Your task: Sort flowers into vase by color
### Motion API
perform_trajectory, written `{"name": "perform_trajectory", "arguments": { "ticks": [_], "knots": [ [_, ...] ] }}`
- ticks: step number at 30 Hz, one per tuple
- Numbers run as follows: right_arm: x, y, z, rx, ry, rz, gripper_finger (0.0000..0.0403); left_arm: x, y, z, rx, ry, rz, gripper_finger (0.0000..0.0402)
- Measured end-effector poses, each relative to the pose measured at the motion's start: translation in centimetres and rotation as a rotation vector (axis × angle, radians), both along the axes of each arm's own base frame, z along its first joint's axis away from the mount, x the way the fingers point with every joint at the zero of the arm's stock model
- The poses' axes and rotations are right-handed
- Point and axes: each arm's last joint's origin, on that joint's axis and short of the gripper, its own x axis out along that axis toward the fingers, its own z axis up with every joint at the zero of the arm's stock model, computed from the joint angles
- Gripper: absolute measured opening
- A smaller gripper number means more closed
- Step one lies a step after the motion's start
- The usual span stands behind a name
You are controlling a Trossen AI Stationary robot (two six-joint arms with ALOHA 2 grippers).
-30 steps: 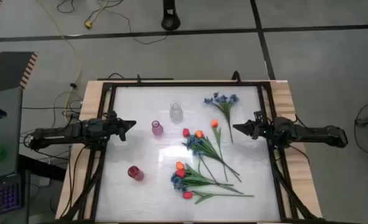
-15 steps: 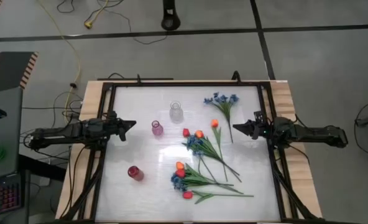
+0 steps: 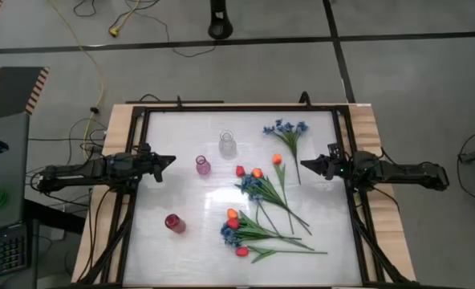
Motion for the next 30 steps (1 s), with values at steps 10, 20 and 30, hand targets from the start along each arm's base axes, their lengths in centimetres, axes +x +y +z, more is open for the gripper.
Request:
{"name": "perform_trajectory", "arguments": {
  "ticks": [10,20,30],
  "knots": [
    [0.0,-0.05,0.1,0.0,-0.015,-0.006,0.0038,0.0,0.0,0.0,0.0,0.0,0.001,0.0],
    [0.0,-0.03,0.12,0.0,-0.017,-0.004,0.0038,0.0,0.01,0.0,0.0,0.0,0.001,0.0],
    [0.0,-0.03,0.13,0.0,-0.017,-0.004,0.0038,-0.01,0.02,0.0,0.017,0.007,0.002,0.0]
  ]
}}
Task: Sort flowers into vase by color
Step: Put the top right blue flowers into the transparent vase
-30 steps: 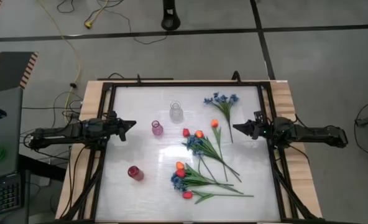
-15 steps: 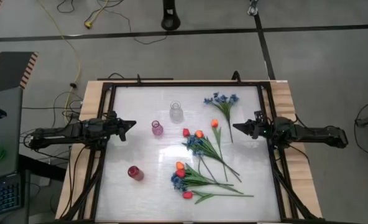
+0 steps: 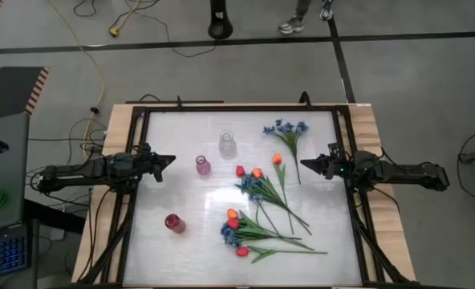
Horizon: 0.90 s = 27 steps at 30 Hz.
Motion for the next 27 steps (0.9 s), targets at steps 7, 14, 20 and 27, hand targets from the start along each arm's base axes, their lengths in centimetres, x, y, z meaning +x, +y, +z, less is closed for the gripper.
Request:
{"name": "perform_trajectory", "arguments": {
  "ticks": [7,14,20,27],
  "knots": [
    [-0.03,-0.16,0.0,-0.328,0.075,-0.035,0.0038,-0.05,0.1,0.02,0.097,0.042,0.009,0.0],
    [-0.03,-0.16,0.0,-0.688,0.155,-0.035,0.0038,-0.06,0.2,0.1,0.251,0.11,0.002,0.0],
    [-0.03,-0.2,0.1,-0.691,0.147,-0.043,0.0038,-0.05,0.21,0.12,0.29,0.128,-0.008,0.0],
    [-0.12,-0.4,0.75,-0.609,0.096,-0.077,0.0073,-0.03,0.28,0.35,0.299,0.109,0.023,0.0007]
  ]
}}
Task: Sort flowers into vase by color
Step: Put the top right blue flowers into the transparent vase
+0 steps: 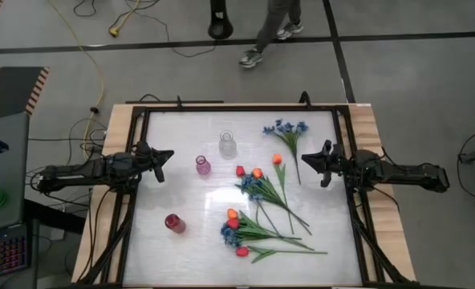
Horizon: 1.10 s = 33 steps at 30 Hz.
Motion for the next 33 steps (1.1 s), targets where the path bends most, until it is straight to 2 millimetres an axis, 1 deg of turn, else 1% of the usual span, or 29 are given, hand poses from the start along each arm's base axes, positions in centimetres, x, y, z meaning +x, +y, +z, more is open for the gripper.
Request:
{"name": "perform_trajectory", "arguments": {
  "ticks": [3,9,12,17,24,28,33],
  "knots": [
    [-0.2,-0.2,0.7,0.044,-0.028,-0.02,0.0118,0.1,0.0,0.3,0.001,-0.03,0.0,0.0028],
    [-0.7,-0.9,2.4,0.045,-0.078,-0.113,0.0224,0.2,0.0,1.0,0.017,-0.102,-0.003,0.009],
    [-0.9,-1.2,3.1,0.034,-0.063,-0.153,0.0252,0.2,0.0,1.2,0.037,-0.113,0.007,0.0115],
    [-0.7,-1.7,3.8,0.026,0.028,-0.207,0.026,0.2,0.1,1.5,0.044,-0.142,0.019,0.0138],
    [0.6,-2.7,4.4,0.046,0.176,-0.26,0.026,0.2,0.1,1.5,0.041,-0.145,0.019,0.0139],
    [1.8,-3.4,3.9,0.082,0.29,-0.287,0.026,0.2,0.1,1.5,0.045,-0.143,0.018,0.0139],
    [3.0,-4.3,3.1,0.212,0.403,-0.334,0.026,0.2,0.1,1.5,0.041,-0.145,0.019,0.0139]
  ]
}}
